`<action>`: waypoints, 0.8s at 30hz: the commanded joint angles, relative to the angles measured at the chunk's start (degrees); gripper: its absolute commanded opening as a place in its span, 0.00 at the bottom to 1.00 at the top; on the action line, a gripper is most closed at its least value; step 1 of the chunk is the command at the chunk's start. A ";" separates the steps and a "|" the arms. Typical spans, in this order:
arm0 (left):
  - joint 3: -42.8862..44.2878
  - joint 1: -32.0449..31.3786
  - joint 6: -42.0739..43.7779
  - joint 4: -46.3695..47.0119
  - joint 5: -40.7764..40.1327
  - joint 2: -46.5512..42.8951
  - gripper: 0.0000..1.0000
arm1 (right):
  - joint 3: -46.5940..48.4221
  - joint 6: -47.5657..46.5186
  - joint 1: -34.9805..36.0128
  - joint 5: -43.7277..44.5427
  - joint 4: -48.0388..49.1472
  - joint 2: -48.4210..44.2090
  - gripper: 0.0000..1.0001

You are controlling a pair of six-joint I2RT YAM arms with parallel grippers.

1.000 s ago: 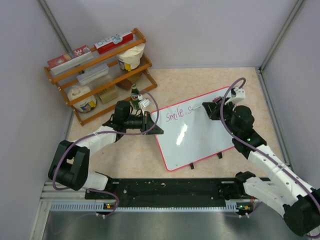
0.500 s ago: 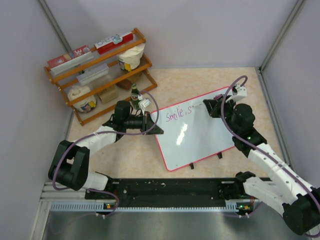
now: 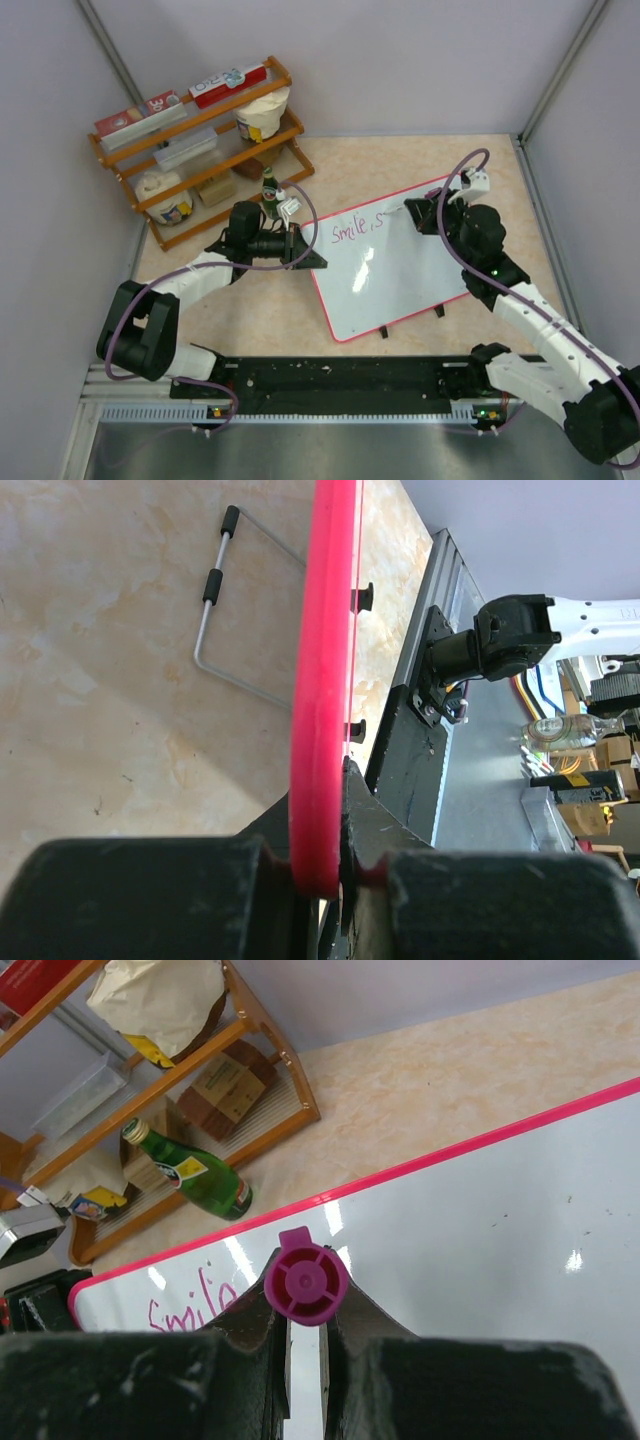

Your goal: Write a sentence on the whiteboard

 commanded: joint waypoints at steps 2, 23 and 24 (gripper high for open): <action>-3.05 -2.36 13.88 -7.49 -8.39 2.13 0.00 | -0.35 -1.94 -0.65 -0.08 -0.82 -1.42 0.00; -3.05 -2.54 13.79 -7.32 -8.47 2.30 0.00 | -7.47 -1.94 -0.65 -1.49 -4.43 -8.36 0.00; -3.05 -2.54 13.80 -7.32 -8.47 2.39 0.00 | -7.04 -1.86 -0.74 -1.58 -4.52 -8.28 0.00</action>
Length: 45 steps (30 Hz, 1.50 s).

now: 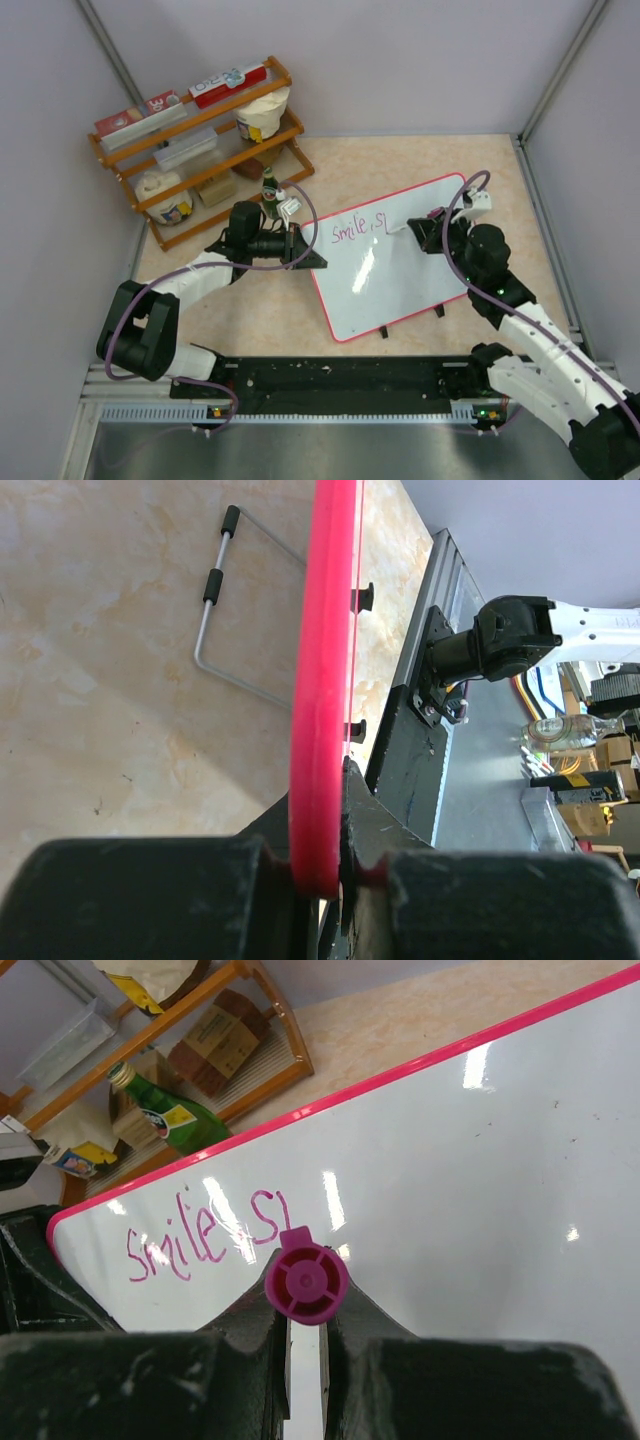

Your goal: Write a sentence on the whiteboard

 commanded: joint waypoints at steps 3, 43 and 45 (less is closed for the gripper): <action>-3.14 -2.52 13.82 -7.36 -8.45 2.22 0.00 | 2.83 -0.37 -0.74 -0.27 -2.62 -0.91 0.00; -3.40 -2.61 13.82 -6.92 -8.54 2.22 0.00 | 8.91 -0.01 -1.53 5.97 0.99 7.88 0.00; -3.49 -2.61 13.73 -6.92 -8.37 2.13 0.00 | 8.82 -0.10 -1.70 5.71 0.55 7.70 0.00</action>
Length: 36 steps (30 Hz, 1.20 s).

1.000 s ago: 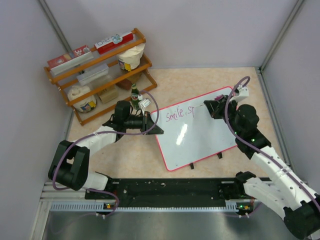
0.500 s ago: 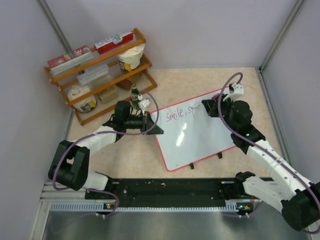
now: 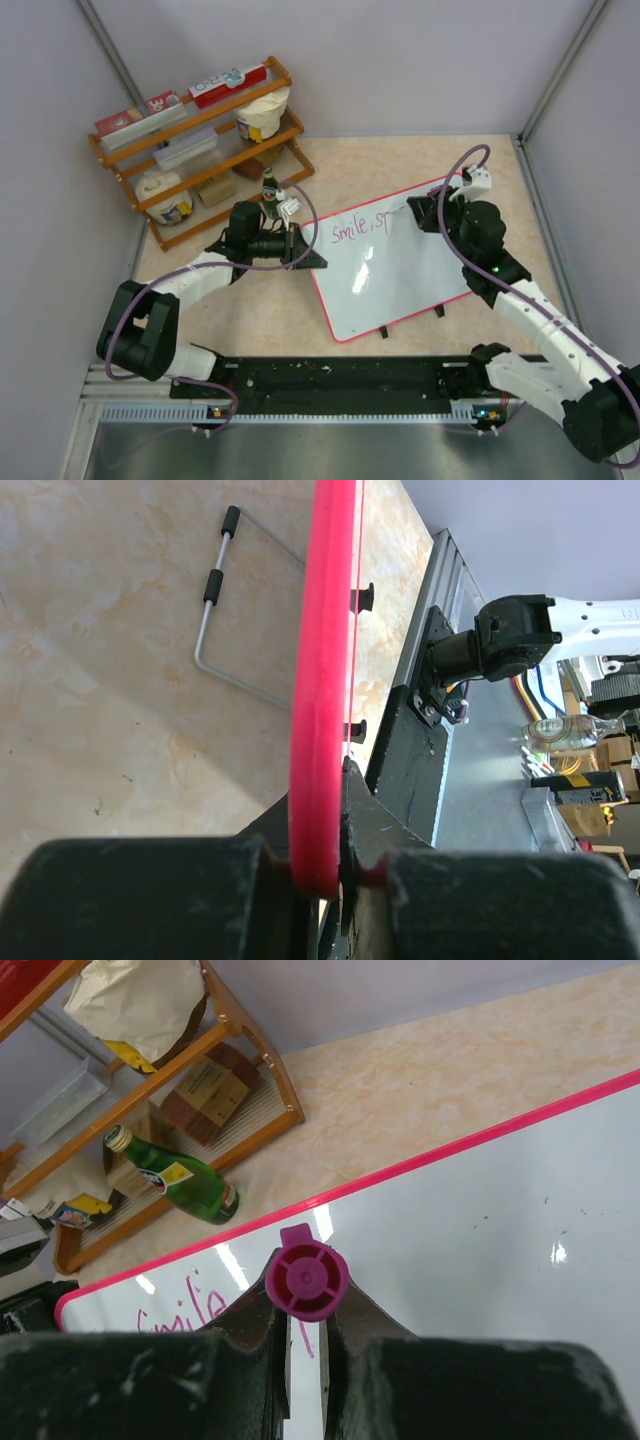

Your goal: Write a sentence on the whiteboard

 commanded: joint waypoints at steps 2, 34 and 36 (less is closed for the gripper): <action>-3.40 -2.56 13.75 -7.01 -8.30 2.13 0.00 | -0.43 -0.74 -1.49 2.28 0.17 -0.98 0.00; -3.23 -2.65 13.84 -7.36 -8.48 2.22 0.00 | -5.17 1.81 -1.40 -3.44 2.28 -4.05 0.00; -3.32 -2.74 13.75 -7.27 -8.39 2.22 0.00 | -5.09 1.81 -1.49 -3.09 2.63 -5.19 0.00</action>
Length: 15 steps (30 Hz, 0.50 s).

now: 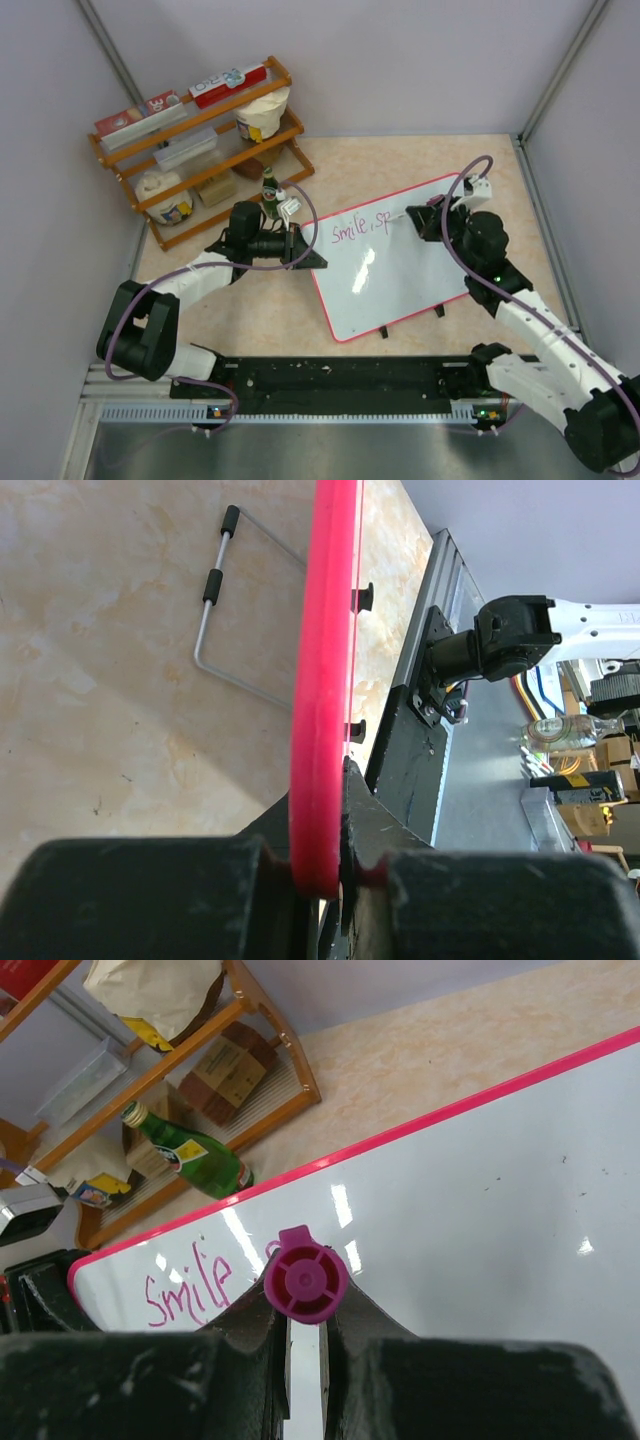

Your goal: Write a sentence on the whiteboard

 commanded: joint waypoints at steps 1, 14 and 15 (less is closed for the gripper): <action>-3.32 -2.74 13.86 -7.16 -8.32 2.30 0.00 | -0.50 0.09 -0.94 0.32 1.02 -2.75 0.00; -3.32 -2.74 13.86 -7.08 -8.32 2.13 0.00 | 3.10 -1.41 -2.00 2.70 2.60 -1.44 0.00; -3.40 -2.74 13.95 -7.08 -8.23 2.04 0.00 | 3.28 -1.50 -2.00 2.96 2.60 -1.17 0.00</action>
